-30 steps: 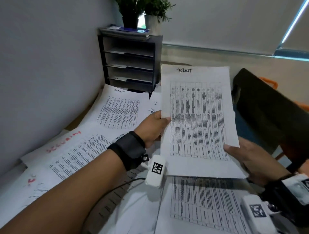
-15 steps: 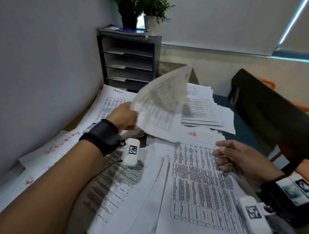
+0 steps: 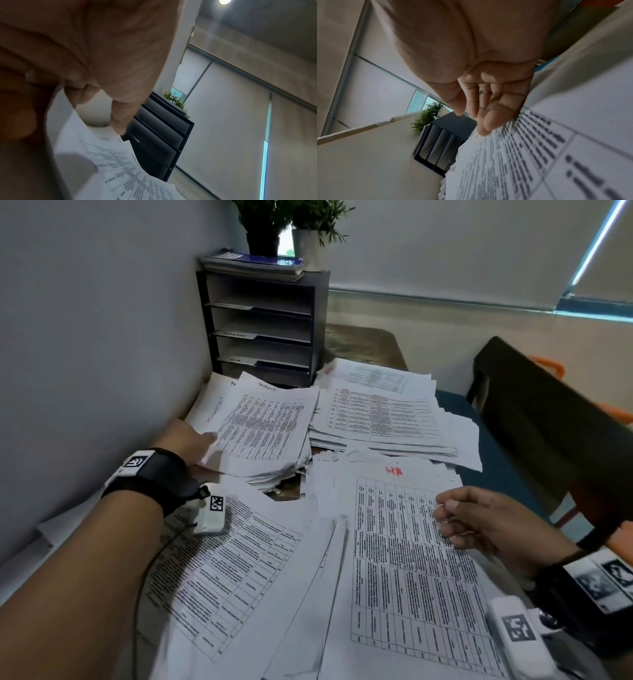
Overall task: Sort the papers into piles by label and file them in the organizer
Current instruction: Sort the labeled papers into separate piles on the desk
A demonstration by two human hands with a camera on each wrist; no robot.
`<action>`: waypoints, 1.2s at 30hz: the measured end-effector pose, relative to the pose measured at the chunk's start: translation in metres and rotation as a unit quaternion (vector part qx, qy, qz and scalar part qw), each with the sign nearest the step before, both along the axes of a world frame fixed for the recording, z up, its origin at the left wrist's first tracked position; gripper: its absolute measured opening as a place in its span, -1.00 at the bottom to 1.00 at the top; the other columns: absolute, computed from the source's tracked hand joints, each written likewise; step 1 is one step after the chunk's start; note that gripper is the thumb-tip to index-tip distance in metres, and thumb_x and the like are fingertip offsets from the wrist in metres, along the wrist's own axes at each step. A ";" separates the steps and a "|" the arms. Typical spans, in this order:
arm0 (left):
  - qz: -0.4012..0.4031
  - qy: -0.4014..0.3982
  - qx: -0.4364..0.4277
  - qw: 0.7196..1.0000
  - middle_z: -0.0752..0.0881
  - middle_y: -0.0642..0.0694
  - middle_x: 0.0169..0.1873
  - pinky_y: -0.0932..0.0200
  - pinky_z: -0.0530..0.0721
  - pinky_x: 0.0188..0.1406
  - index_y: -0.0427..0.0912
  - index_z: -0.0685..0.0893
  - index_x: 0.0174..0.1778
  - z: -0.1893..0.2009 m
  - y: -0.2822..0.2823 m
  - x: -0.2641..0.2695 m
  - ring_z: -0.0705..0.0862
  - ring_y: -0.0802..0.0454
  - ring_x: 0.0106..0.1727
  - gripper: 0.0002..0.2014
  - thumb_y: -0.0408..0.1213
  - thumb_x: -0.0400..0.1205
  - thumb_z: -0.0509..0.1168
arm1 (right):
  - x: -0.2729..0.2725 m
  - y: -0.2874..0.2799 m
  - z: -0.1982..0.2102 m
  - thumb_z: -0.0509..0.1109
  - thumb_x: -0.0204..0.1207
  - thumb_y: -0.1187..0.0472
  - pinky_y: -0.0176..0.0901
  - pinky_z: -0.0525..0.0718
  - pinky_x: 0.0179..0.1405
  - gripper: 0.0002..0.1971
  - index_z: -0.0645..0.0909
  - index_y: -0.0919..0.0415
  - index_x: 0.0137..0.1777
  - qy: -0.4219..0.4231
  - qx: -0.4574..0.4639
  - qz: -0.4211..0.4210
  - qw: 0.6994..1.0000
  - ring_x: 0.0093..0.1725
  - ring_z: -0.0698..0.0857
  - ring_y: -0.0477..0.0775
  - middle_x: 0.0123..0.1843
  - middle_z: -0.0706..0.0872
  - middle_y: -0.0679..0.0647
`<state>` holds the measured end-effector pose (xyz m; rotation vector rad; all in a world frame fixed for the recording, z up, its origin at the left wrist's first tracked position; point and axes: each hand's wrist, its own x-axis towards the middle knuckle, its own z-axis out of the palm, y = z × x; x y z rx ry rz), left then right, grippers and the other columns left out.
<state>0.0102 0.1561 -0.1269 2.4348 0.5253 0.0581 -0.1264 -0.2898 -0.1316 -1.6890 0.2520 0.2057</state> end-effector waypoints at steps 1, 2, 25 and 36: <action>0.004 0.012 0.004 1.000 0.64 -0.41 0.31 -0.05 0.56 0.15 -0.51 0.40 0.47 0.001 0.001 -0.002 0.64 -0.38 0.32 -0.37 -0.04 0.71 0.35 | 0.000 0.000 0.000 0.28 0.69 0.36 -0.18 0.70 -0.40 -0.82 0.60 0.41 0.22 0.000 -0.002 0.002 1.000 -0.27 0.71 0.09 -0.02 0.76 0.30; -0.004 0.034 0.032 0.999 0.64 -0.38 0.34 -0.02 0.54 0.13 -0.47 0.39 0.51 0.002 0.004 -0.005 0.63 -0.36 0.33 -0.31 0.02 0.68 0.37 | 0.000 0.000 0.000 0.28 0.69 0.36 -0.18 0.70 -0.40 -0.82 0.61 0.41 0.22 0.000 -0.003 0.003 1.000 -0.26 0.71 0.09 -0.02 0.76 0.30; -0.094 0.204 0.332 0.916 0.64 -0.13 0.01 -0.01 0.59 0.10 -0.13 0.67 -0.03 0.005 0.034 -0.030 0.58 -0.20 0.19 -0.40 0.35 0.34 0.49 | 0.003 -0.005 -0.001 0.31 0.68 0.33 -0.19 0.72 -0.39 -0.83 0.64 0.38 0.19 -0.008 -0.003 0.024 1.000 -0.23 0.72 0.10 -0.01 0.77 0.27; -0.078 0.214 0.250 0.941 0.74 -0.18 0.19 0.07 0.72 0.08 -0.17 0.69 0.24 0.003 0.028 -0.038 0.70 -0.16 0.09 0.25 0.66 -0.26 0.43 | 0.003 -0.006 -0.005 0.46 0.59 0.22 -0.22 0.71 -0.40 -0.74 0.63 0.39 0.18 -0.015 0.010 0.021 1.000 -0.26 0.72 0.07 0.12 0.73 0.45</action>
